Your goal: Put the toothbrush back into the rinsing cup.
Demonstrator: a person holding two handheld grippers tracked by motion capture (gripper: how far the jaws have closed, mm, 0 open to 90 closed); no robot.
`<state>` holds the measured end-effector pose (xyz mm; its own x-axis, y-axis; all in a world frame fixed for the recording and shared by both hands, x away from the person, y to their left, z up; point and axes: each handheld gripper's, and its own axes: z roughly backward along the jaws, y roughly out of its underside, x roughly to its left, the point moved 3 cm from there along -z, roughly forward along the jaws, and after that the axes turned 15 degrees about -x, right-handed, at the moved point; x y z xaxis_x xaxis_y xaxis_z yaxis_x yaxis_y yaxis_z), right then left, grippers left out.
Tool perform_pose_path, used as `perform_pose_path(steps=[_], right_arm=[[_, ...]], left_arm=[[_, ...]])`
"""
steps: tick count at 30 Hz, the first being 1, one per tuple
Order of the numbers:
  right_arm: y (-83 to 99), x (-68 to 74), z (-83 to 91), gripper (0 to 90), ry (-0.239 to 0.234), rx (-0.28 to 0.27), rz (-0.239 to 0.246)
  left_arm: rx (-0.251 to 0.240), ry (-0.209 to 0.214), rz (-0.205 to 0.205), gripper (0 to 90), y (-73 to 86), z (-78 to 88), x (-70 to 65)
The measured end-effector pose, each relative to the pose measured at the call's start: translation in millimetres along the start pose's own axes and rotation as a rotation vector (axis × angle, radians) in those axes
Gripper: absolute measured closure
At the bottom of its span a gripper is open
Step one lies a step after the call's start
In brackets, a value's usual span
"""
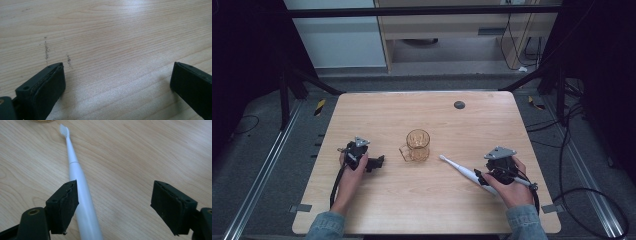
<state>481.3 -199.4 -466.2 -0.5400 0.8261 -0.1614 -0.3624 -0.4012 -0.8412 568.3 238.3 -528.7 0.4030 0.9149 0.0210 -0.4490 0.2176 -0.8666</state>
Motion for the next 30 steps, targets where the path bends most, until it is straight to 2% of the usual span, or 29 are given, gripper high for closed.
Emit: perform_pose_path(steps=[6,7,9,10,11,14,15,16,18,19,22,25,30], right_arm=[[-12.3,5.6,0.4,24.4,-0.042,0.052,0.016],[-15.1,6.7,-0.7,25.3,-0.062,0.063,0.005],[-21.1,7.8,-3.1,27.2,-0.085,0.099,0.019],[-22.4,7.9,-4.5,27.6,-0.089,0.120,0.035],[-23.0,7.2,-7.4,28.7,-0.093,0.144,0.017],[-23.2,7.6,-10.9,30.0,-0.096,0.161,0.017],[-22.4,10.1,-15.4,30.3,-0.098,0.193,0.018],[-22.4,10.1,-15.4,30.3,-0.098,0.193,0.018],[-27.5,10.5,-19.9,32.6,-0.101,0.226,0.051],[-29.3,10.7,-21.7,33.5,-0.097,0.234,0.061],[-31.1,11.7,-25.8,33.9,-0.102,0.249,0.053],[-31.8,18.1,-35.1,35.7,-0.114,0.283,0.088],[-35.6,23.6,-40.4,36.9,-0.120,0.295,0.099]], left_arm=[[-0.001,-0.005,0.002,0.0,0.1,0.3,-0.4],[-0.003,-0.007,0.006,0.0,0.0,-0.2,-0.7],[-0.004,-0.005,0.006,0.0,-0.7,-1.4,-0.7],[-0.003,-0.006,0.005,0.0,-0.4,-0.9,-0.9],[-0.004,-0.010,0.004,0.0,-0.1,-0.2,-1.4],[-0.003,-0.005,0.005,0.0,-0.2,-0.5,-1.0],[-0.003,-0.009,0.006,0.0,-0.2,-0.5,-1.3],[-0.005,-0.010,0.009,0.0,-0.4,-1.0,-1.6],[-0.004,-0.006,0.006,0.0,-1.8,-3.3,-1.1],[-0.004,-0.007,0.005,0.0,-1.5,-2.6,-1.3],[-0.004,-0.009,0.006,0.0,-1.5,-2.7,-1.6],[-0.005,-0.008,0.006,0.0,-1.6,-2.8,-1.7],[-0.005,-0.006,0.008,0.0,-1.7,-3.2,-1.8]])
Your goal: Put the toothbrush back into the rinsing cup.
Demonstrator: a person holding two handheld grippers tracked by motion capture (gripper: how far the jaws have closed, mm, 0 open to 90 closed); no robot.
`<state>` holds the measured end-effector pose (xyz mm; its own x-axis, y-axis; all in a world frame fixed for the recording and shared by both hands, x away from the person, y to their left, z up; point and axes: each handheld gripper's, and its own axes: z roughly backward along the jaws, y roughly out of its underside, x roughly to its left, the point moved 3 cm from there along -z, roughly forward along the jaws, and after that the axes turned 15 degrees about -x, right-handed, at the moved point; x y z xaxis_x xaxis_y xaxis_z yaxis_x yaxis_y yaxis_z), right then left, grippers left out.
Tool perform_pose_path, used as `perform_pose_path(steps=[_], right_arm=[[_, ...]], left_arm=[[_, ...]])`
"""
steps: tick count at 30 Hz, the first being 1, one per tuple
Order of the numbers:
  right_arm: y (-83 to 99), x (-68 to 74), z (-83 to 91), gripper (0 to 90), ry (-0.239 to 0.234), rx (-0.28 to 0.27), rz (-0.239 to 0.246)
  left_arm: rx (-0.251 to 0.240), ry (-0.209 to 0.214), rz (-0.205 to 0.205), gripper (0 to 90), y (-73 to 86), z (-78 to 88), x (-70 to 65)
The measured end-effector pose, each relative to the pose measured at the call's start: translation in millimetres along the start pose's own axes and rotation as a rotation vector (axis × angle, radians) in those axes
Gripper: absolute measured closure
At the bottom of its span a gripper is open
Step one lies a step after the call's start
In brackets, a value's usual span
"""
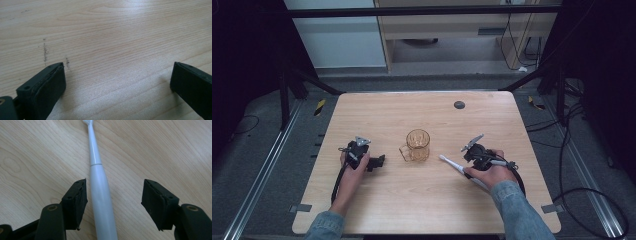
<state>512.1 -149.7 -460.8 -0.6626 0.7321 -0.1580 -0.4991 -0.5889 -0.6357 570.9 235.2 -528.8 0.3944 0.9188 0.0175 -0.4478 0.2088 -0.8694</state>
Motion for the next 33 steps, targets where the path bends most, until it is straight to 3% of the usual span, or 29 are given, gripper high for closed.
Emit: perform_pose_path(steps=[3,14,20,25,33], right_arm=[[-6.7,1.9,-2.5,39.1,-0.010,0.029,0.027],[-26.7,2.4,-10.4,43.6,-0.023,0.050,0.033],[-28.8,1.8,-16.5,47.7,-0.028,0.074,0.049],[-28.0,-0.1,-19.5,52.4,-0.041,0.071,0.034],[-26.5,4.3,-22.4,52.8,-0.072,0.079,0.038]], left_arm=[[0.000,0.001,-0.001,0.0,0.0,0.1,0.1],[0.002,0.007,-0.004,0.0,-0.5,-0.6,1.1],[0.002,0.007,-0.004,0.0,-0.5,-0.7,1.1],[0.002,0.008,-0.004,0.0,-0.7,-1.0,1.2],[0.002,0.011,-0.006,0.0,-1.0,-1.6,1.7]])
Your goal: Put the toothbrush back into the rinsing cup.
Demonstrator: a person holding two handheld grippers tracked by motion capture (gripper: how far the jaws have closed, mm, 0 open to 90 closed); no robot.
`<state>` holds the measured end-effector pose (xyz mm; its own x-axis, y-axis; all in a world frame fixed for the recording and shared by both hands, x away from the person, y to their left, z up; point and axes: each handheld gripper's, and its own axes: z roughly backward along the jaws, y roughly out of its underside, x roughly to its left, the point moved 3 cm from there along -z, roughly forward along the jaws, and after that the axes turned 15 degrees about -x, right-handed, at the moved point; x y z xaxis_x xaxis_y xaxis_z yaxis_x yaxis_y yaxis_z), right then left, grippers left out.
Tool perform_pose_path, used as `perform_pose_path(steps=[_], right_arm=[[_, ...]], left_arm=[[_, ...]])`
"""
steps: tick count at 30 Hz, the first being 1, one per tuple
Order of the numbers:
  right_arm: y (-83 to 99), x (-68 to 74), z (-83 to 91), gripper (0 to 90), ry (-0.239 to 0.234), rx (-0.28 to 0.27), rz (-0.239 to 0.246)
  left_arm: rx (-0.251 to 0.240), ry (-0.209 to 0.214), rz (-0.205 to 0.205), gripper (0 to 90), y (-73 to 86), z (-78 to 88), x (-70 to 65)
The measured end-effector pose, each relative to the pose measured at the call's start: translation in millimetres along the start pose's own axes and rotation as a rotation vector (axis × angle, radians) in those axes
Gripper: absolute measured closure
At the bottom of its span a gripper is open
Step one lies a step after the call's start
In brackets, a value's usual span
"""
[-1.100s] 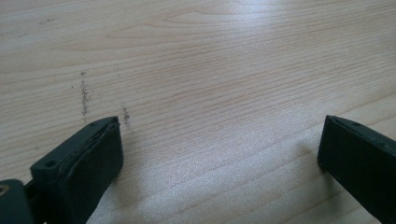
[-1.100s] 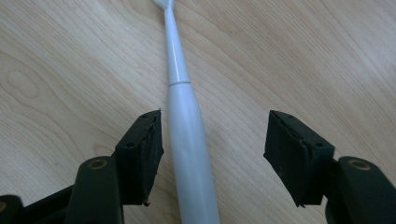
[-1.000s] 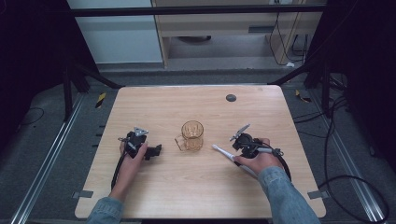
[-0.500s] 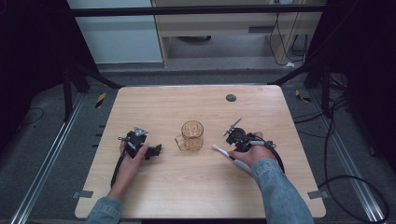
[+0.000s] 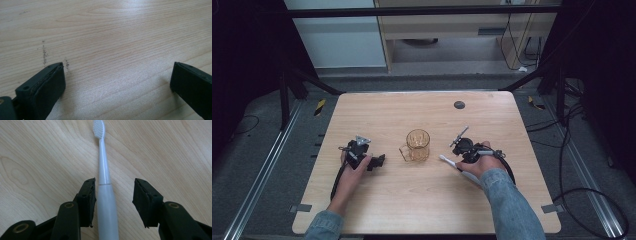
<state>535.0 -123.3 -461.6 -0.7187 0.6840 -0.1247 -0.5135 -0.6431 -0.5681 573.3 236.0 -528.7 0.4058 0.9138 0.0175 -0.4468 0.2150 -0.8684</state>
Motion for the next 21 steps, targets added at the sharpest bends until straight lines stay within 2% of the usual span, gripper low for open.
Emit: perform_pose_path(steps=[8,14,21], right_arm=[[10.1,3.9,-7.5,51.8,-0.010,0.047,-0.005],[19.4,1.6,-13.2,51.1,-0.018,0.072,-0.003],[22.1,1.1,-14.7,52.6,-0.024,0.089,-0.009]], left_arm=[[0.000,0.001,0.000,0.0,0.0,-0.1,0.1],[0.000,0.001,0.000,0.0,0.0,-0.1,0.1],[0.000,0.001,0.000,0.0,-0.1,-0.2,0.2]])
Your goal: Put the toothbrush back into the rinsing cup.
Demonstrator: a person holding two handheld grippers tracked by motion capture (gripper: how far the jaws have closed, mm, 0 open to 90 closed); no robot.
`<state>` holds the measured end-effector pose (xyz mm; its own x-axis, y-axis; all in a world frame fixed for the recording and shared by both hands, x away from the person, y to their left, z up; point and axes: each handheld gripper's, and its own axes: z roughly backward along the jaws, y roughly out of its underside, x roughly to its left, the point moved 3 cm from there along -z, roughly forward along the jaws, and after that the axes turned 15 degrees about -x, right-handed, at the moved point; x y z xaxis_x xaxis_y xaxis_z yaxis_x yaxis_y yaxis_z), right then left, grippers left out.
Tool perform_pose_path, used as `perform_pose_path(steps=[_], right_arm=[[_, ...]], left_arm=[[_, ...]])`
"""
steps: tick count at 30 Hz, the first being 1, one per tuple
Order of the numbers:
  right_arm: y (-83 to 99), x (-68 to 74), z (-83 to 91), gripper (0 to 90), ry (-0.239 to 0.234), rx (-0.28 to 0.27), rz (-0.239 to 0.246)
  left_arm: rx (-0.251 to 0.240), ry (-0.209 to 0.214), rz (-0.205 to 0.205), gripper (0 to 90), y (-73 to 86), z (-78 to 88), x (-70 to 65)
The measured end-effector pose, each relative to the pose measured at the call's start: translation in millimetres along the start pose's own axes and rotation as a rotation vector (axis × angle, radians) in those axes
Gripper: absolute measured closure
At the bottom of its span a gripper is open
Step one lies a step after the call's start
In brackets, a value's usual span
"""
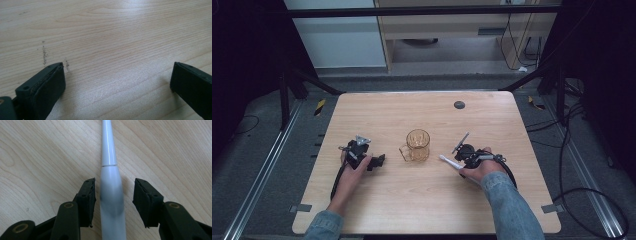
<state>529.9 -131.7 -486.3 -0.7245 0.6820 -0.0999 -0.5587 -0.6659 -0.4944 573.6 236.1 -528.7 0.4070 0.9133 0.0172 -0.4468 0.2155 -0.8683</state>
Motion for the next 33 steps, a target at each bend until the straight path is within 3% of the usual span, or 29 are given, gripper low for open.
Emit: perform_pose_path(steps=[33], right_arm=[[5.3,-0.8,-7.0,65.9,-0.034,0.039,0.015]], left_arm=[[0.000,0.001,0.000,0.0,0.0,-0.1,0.1]])
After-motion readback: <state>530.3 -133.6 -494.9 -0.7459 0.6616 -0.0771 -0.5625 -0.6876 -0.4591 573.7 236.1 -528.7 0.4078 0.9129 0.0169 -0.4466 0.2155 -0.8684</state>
